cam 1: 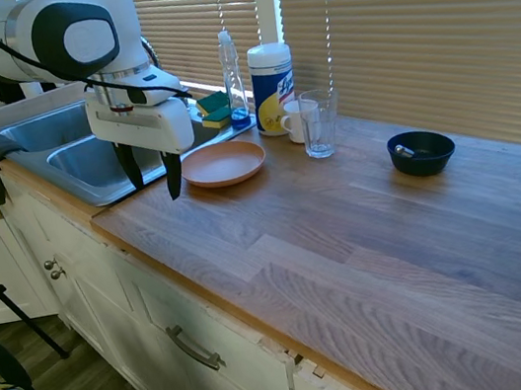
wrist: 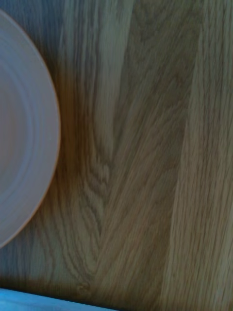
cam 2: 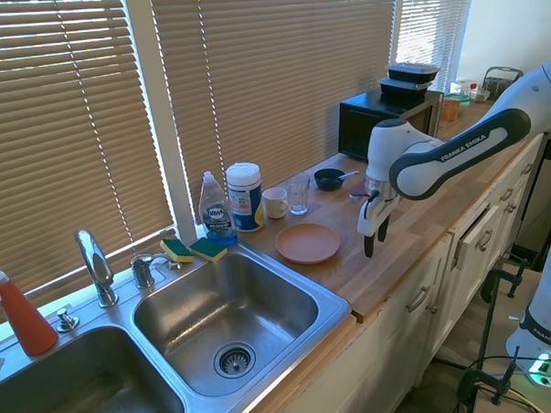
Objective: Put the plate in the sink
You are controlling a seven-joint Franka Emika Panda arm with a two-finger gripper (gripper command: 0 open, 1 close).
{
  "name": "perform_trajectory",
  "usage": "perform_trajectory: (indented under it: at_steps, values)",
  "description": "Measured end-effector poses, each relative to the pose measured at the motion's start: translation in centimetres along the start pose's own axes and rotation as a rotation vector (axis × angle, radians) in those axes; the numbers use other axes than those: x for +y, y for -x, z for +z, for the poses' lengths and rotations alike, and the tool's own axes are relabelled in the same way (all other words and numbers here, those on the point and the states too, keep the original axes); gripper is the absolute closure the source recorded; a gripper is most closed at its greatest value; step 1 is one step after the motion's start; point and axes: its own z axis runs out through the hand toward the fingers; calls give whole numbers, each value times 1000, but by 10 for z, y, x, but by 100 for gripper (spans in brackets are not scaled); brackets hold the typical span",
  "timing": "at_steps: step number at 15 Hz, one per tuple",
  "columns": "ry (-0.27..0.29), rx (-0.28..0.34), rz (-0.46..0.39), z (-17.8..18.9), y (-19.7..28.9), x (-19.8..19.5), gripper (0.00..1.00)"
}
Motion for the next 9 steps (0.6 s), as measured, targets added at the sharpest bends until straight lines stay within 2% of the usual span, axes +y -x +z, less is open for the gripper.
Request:
perform_trajectory:
  at_steps: [4, 9]
  values:
    - [-3, 11, 4, -4, -6, -1, 0]
    - [-61, -6, 44, -12, -55, -22, 0]
